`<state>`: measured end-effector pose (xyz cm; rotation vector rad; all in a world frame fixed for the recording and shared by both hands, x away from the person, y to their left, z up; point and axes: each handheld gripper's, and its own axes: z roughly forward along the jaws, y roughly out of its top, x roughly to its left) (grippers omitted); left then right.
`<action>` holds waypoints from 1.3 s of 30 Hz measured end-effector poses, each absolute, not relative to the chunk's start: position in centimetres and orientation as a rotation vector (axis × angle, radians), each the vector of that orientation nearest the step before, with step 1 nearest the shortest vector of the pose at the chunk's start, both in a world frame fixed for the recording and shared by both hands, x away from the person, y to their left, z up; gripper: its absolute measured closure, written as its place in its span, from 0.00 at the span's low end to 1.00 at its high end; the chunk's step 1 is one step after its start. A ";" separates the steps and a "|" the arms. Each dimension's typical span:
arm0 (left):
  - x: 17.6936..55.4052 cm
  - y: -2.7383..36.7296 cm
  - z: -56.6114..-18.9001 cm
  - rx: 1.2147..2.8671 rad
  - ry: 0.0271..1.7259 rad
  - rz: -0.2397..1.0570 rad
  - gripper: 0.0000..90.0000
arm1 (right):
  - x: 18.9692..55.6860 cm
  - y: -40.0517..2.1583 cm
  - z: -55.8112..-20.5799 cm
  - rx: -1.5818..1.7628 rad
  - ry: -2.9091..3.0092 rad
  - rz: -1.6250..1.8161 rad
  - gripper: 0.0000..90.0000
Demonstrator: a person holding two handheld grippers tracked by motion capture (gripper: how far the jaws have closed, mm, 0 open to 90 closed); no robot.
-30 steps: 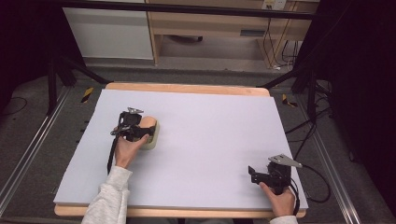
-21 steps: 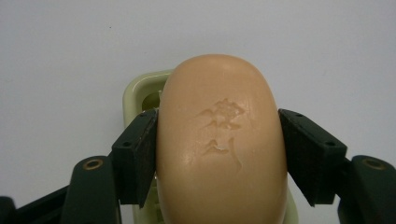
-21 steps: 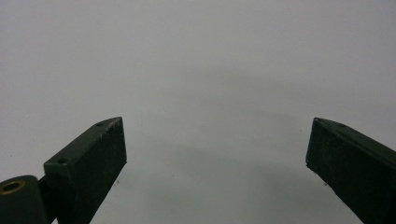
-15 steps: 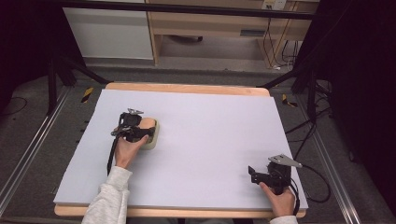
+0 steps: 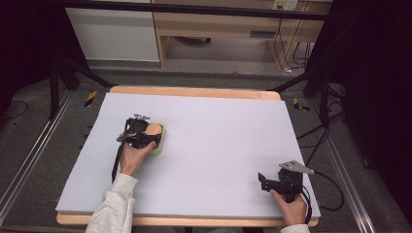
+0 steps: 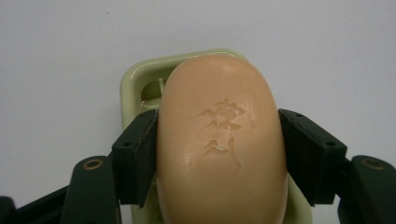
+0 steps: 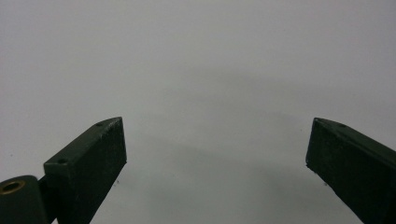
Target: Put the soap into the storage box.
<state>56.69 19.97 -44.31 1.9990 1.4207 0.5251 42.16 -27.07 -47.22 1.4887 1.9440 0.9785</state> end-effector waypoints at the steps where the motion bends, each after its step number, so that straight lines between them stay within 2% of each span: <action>1: 56.7 20.0 -44.3 2.002 1.421 0.525 0.35 | 42.2 -27.1 -47.2 1.490 1.944 0.978 0.06; 28: 56.9 20.1 -44.7 1.999 1.435 0.512 0.35 | 42.1 -27.1 -47.2 1.491 1.945 0.979 0.06; 39: 55.8 20.8 -42.8 1.933 1.392 0.536 0.33 | 42.1 -27.1 -47.2 1.491 1.943 0.980 0.06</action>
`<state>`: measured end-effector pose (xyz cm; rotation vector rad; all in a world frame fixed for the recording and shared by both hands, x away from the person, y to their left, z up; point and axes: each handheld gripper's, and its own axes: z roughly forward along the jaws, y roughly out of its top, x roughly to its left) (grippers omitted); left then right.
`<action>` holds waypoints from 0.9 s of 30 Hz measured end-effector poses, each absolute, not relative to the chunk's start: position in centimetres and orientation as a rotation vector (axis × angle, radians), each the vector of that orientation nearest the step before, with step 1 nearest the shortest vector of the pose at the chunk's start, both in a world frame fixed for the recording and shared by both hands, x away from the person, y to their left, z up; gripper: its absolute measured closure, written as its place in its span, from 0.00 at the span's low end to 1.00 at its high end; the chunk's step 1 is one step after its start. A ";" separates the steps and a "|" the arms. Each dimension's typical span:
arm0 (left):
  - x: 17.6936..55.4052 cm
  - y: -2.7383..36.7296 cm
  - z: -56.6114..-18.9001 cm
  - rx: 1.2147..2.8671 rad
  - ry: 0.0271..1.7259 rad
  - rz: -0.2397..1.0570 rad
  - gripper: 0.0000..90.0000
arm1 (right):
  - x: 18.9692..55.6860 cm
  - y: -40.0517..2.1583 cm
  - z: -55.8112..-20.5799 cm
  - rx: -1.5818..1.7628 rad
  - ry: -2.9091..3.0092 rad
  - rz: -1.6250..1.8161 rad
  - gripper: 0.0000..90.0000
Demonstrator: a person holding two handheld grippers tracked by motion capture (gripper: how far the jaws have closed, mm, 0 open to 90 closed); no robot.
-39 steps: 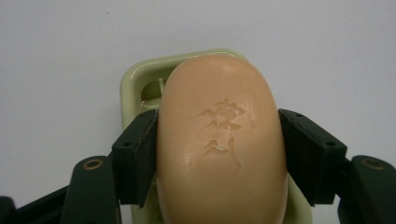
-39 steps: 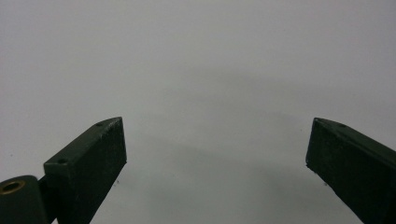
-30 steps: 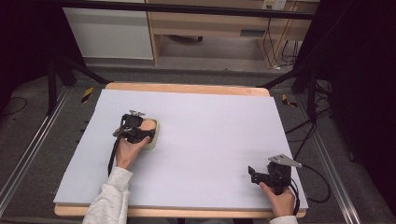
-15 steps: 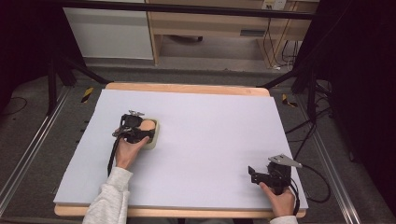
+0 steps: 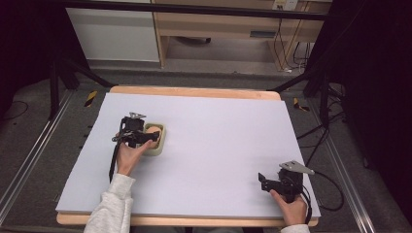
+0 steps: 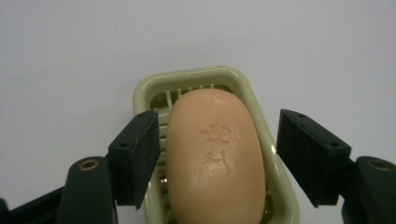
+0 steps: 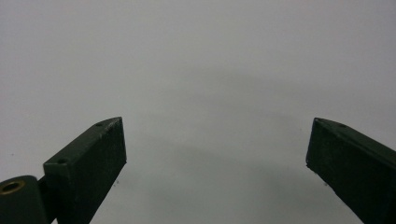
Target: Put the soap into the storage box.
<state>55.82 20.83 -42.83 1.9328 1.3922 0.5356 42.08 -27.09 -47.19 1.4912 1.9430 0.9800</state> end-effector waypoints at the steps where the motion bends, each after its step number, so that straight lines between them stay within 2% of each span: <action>1: 55.6 20.9 -42.6 1.930 1.387 0.544 0.33 | 42.1 -27.1 -47.2 1.500 1.941 0.983 0.06; 12: 51.8 22.0 -41.4 1.871 1.322 0.593 0.32 | 42.0 -27.2 -47.2 1.506 1.935 0.978 0.06; 22: 48.3 22.4 -42.0 1.840 1.249 0.656 0.29 | 41.7 -27.7 -47.1 1.522 1.917 0.989 0.06; 27: 47.0 23.1 -42.7 1.849 1.251 0.638 0.27 | 41.7 -27.8 -47.1 1.528 1.909 0.984 0.06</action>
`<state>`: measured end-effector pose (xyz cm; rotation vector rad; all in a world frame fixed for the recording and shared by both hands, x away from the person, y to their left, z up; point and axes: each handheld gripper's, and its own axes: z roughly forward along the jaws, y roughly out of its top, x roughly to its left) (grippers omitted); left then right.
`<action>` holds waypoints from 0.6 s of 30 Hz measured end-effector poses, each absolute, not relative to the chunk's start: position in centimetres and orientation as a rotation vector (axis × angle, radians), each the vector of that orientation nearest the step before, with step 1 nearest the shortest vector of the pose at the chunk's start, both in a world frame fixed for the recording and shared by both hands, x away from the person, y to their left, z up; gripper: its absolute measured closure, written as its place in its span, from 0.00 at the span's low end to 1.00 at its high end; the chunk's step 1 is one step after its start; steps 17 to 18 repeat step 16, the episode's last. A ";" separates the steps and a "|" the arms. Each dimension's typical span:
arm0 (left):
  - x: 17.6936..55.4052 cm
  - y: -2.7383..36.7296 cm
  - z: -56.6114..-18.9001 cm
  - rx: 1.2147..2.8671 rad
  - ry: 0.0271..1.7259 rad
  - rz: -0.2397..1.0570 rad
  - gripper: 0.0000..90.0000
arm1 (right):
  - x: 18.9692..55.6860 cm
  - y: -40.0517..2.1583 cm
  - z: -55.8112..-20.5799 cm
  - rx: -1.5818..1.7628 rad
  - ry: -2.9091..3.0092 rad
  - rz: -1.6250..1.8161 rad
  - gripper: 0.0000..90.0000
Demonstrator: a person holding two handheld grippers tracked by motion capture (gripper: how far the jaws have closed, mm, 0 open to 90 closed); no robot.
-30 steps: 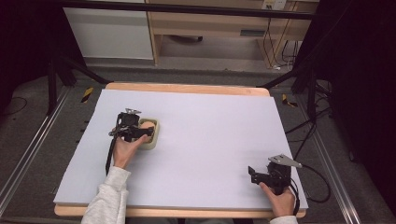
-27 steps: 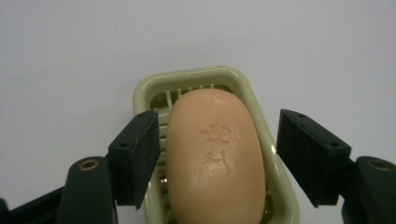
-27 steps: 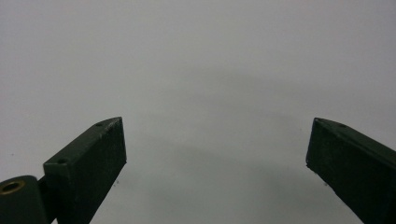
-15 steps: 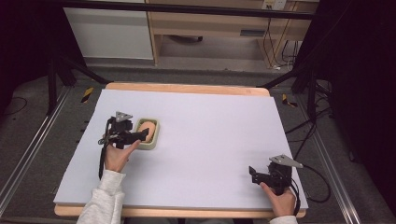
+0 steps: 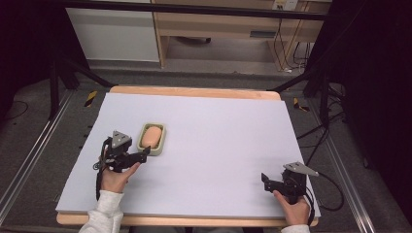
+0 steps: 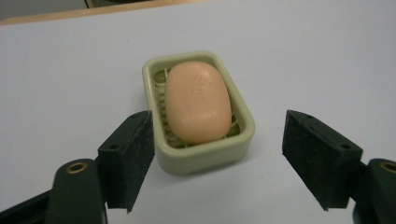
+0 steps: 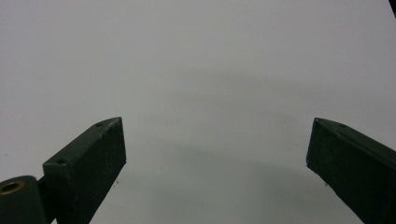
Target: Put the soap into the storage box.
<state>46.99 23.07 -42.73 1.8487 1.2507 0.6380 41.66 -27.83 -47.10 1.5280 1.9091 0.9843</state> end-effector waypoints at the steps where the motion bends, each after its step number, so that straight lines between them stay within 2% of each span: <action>1: 46.7 23.2 -43.0 1.859 1.250 0.645 0.27 | 41.7 -27.8 -47.1 1.527 1.910 0.983 0.06; 18: 43.5 25.5 -45.4 1.893 1.293 0.639 0.25 | 41.6 -28.1 -47.1 1.539 1.906 0.979 0.06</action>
